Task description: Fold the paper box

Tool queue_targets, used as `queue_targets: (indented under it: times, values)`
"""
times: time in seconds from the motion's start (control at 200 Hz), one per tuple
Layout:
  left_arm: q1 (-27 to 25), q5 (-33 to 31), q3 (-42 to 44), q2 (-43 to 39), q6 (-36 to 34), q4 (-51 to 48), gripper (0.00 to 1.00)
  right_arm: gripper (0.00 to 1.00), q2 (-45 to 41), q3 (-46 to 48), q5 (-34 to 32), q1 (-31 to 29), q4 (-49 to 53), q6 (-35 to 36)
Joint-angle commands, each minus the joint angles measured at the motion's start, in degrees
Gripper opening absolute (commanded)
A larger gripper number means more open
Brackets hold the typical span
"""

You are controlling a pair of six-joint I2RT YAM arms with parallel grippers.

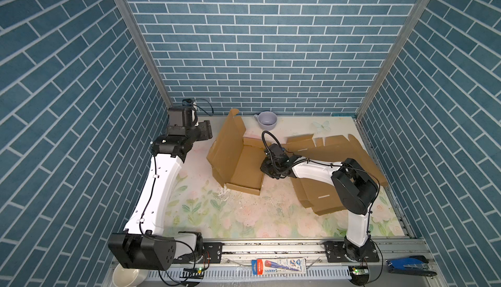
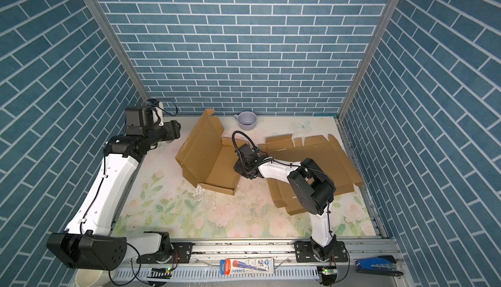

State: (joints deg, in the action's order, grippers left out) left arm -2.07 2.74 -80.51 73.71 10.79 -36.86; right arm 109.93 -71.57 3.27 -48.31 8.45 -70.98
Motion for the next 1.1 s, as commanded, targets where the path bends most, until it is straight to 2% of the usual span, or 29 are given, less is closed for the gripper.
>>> queue_targets:
  times: [0.0, 0.14, 0.2, 0.33, 0.405, 0.61, 0.835, 0.945, 1.095]
  values:
    - [2.7, 3.4, 2.9, 0.2, 3.3, 2.8, 0.71, 0.4, -5.3, -1.4, 1.2, 2.4, 6.2, 7.9]
    - [4.7, 3.4, 6.3, 0.2, 4.7, 4.4, 0.7, 0.47, -4.2, -10.8, 1.4, 7.1, 17.8, 30.3]
    - [5.5, 3.3, 8.2, -0.1, 5.6, 5.3, 0.69, 0.5, -2.0, -15.8, 3.7, 8.9, 20.4, 39.1]
    - [6.0, 1.1, 12.2, -1.1, 6.7, 6.8, 0.69, 0.6, 5.1, -28.3, 2.1, 11.0, 25.9, 54.9]
    - [6.2, 1.1, 13.5, -1.8, 6.7, 7.2, 0.69, 0.65, 9.8, -35.0, 2.1, 11.1, 27.7, 60.8]
    - [6.7, 1.6, 14.6, -2.3, 6.1, 7.0, 0.69, 0.71, 22.4, -50.4, 7.8, 11.1, 29.7, 68.8]
    - [7.4, 1.8, 16.2, -2.8, 6.1, 7.1, 0.69, 0.71, 32.4, -60.6, 8.4, 10.8, 31.4, 71.3]
    - [8.0, 2.0, 16.3, -3.2, 5.9, 6.8, 0.69, 0.64, 35.1, -63.3, 8.5, 10.6, 32.4, 71.6]
    - [9.2, 2.5, 15.9, -3.9, 5.6, 6.3, 0.69, 0.49, 33.7, -61.5, 6.0, 9.6, 33.1, 71.9]
